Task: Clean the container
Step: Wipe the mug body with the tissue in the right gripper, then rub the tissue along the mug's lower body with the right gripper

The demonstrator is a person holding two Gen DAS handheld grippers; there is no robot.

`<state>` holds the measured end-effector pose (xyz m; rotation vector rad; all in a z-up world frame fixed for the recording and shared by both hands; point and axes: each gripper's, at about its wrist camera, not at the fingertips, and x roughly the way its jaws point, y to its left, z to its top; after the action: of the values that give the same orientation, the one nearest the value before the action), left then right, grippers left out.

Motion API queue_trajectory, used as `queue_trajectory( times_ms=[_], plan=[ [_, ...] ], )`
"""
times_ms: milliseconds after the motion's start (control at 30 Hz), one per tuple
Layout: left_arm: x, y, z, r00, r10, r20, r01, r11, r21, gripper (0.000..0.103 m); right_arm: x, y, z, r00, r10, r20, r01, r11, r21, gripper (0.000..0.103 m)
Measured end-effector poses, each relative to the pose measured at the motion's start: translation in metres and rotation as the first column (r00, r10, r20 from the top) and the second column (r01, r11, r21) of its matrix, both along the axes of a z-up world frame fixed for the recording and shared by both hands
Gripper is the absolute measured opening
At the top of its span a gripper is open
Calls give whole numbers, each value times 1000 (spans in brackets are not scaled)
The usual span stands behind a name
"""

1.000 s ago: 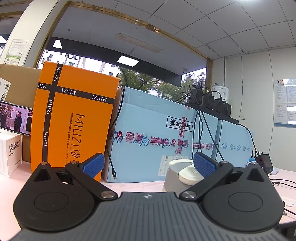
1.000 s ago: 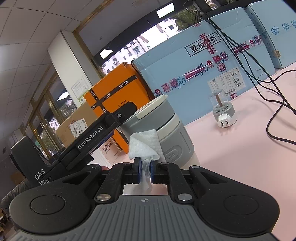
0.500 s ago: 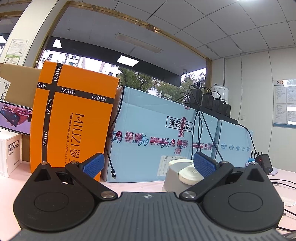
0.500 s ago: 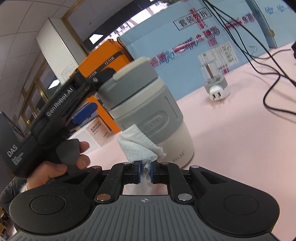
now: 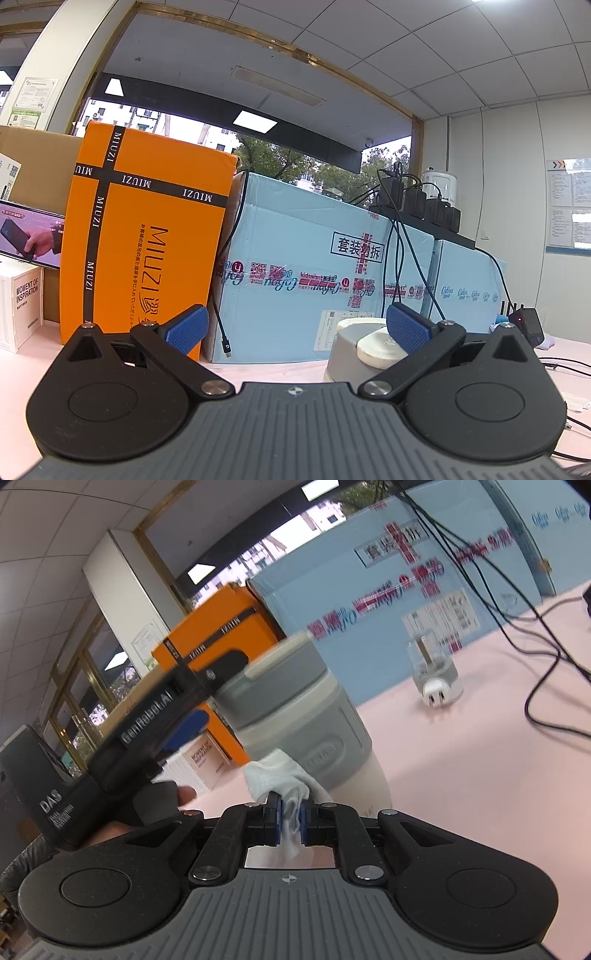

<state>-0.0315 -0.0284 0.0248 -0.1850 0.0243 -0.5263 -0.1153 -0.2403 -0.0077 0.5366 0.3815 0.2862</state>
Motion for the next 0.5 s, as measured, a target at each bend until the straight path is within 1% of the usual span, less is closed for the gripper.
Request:
queue_trajectory(
  times_ms=[200,300,500],
  plan=[
    [0,0,0,1000,1,1,-1,1000,1,103,7,2,-13,999,3,-53,-3,1000,1,9],
    [-1,-1,0,1000,4,2,-4,1000,1,103,3,2,-7,1000,-1,-30,1,1000,-13,9],
    [-2,-1,0,1000,1,2,-1,1000,0,103,-7,-3,15,999,-22,49,22,1000,-13,9]
  ],
)
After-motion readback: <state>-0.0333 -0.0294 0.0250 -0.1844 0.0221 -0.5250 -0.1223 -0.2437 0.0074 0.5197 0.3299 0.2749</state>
